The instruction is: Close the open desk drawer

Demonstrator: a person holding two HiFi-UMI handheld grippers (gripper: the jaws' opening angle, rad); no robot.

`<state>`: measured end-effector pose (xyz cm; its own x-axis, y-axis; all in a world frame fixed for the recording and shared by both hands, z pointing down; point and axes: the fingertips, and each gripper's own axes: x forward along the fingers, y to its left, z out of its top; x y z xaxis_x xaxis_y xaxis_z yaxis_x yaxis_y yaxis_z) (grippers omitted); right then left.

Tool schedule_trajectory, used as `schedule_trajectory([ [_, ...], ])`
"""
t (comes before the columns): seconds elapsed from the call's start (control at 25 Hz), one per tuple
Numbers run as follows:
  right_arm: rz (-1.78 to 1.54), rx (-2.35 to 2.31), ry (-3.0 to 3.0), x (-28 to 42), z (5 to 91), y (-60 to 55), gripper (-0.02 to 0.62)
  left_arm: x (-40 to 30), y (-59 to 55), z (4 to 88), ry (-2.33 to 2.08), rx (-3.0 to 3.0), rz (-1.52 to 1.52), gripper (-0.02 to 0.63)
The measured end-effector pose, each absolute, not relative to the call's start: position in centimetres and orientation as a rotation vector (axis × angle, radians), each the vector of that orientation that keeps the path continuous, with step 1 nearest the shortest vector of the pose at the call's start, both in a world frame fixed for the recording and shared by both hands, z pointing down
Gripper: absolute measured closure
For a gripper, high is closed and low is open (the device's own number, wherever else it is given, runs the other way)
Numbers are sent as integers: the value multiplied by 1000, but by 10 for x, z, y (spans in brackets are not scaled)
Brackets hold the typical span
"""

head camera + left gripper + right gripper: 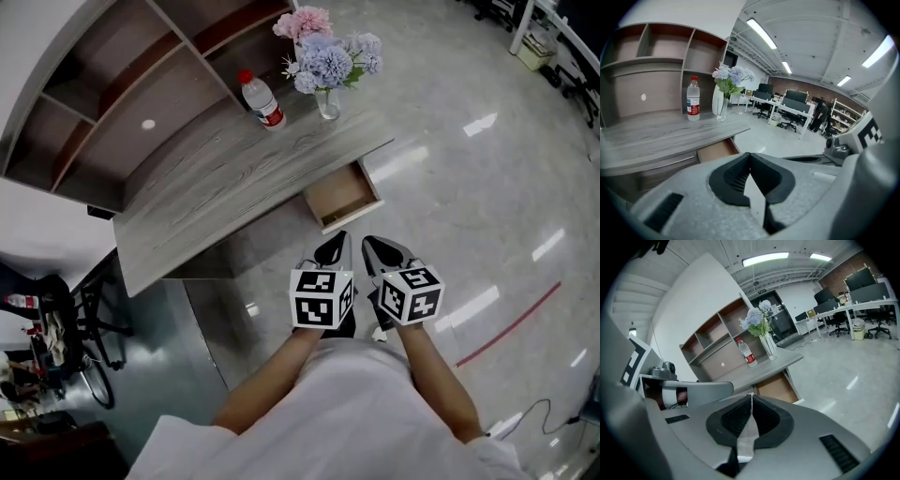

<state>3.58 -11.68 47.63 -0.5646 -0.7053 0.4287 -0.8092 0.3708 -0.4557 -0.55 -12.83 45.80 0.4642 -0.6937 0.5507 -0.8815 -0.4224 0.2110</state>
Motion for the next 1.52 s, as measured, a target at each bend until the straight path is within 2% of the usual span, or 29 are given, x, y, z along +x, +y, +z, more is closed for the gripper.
schedule_trajectory([
  [0.64, 1414, 1522, -2325, 18, 570, -176, 589, -33, -218, 495, -1212, 2284, 654, 604],
  [0.68, 1463, 1527, -2316, 17, 576, -179, 581, -35, -222, 496, -1211, 2287, 661, 604],
  [0.76, 1561, 1534, -2298, 16, 589, -186, 497, -39, -230, 499, -1215, 2289, 673, 604],
  [0.92, 1706, 1582, -2237, 19, 615, -197, 488, -46, -242, 501, -1223, 2295, 686, 604],
  [1.24, 1945, 1697, -2068, 28, 657, -205, 402, -60, -250, 500, -1241, 2296, 688, 604],
  [1.52, 2069, 1710, -2005, 21, 679, -219, 393, -72, -253, 501, -1256, 2284, 678, 604],
])
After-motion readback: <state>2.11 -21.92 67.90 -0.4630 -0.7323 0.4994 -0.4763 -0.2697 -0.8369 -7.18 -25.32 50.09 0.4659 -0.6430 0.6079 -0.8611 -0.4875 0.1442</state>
